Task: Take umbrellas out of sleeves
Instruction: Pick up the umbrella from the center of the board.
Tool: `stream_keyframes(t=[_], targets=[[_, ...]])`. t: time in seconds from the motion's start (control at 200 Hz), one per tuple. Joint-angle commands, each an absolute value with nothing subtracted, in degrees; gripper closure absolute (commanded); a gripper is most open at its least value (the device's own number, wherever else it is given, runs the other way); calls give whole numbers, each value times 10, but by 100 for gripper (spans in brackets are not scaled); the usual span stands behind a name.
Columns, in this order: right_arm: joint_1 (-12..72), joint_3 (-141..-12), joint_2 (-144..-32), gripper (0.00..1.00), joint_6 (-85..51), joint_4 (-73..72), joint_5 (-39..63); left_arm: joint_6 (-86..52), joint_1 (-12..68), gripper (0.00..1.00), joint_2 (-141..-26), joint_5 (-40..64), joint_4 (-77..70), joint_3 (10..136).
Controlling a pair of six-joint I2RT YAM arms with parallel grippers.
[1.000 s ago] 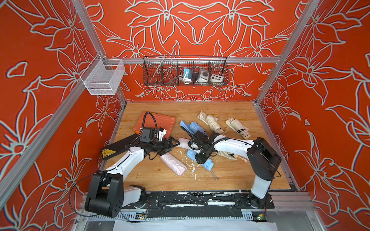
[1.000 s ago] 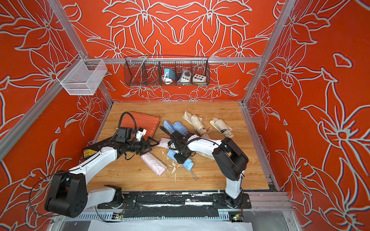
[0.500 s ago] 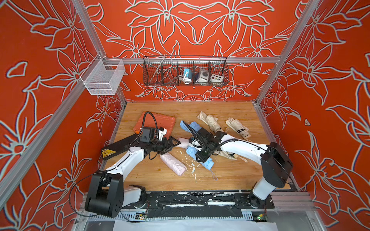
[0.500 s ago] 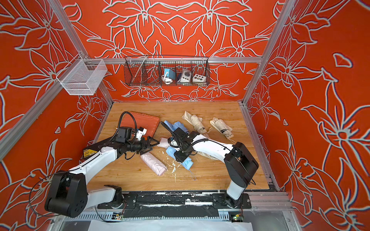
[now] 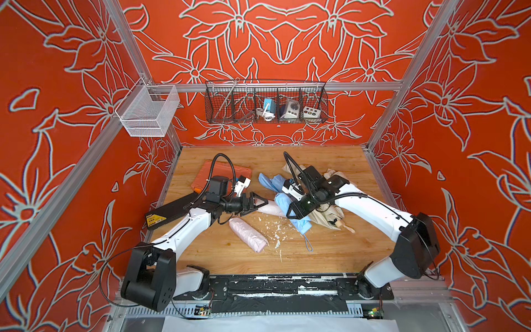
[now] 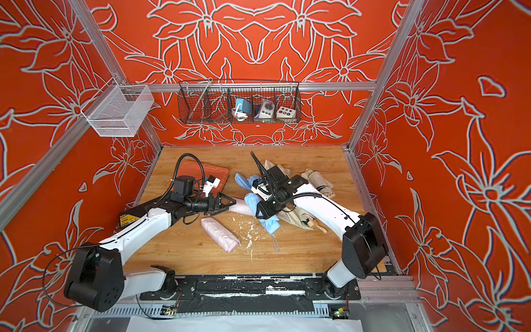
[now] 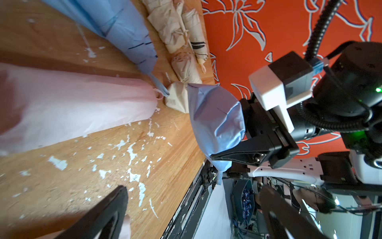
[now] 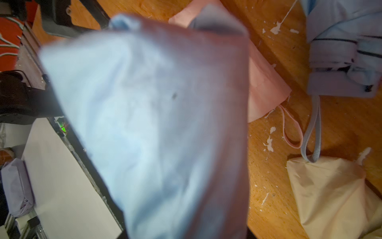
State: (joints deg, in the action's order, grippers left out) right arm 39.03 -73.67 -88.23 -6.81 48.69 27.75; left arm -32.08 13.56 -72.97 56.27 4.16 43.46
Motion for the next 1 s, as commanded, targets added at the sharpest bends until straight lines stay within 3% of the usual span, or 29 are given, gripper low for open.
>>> stream_keyframes(t=[0.0,0.52,0.991], targets=[[392,-774,-864,69,-50,534,316,-317,156,2,-738,593,13,466],[398,-823,-854,71,-66,543,354,-326,224,2,-772,592,3,533],[417,-847,-864,71,-68,541,361,-345,232,2,-777,582,-23,524]])
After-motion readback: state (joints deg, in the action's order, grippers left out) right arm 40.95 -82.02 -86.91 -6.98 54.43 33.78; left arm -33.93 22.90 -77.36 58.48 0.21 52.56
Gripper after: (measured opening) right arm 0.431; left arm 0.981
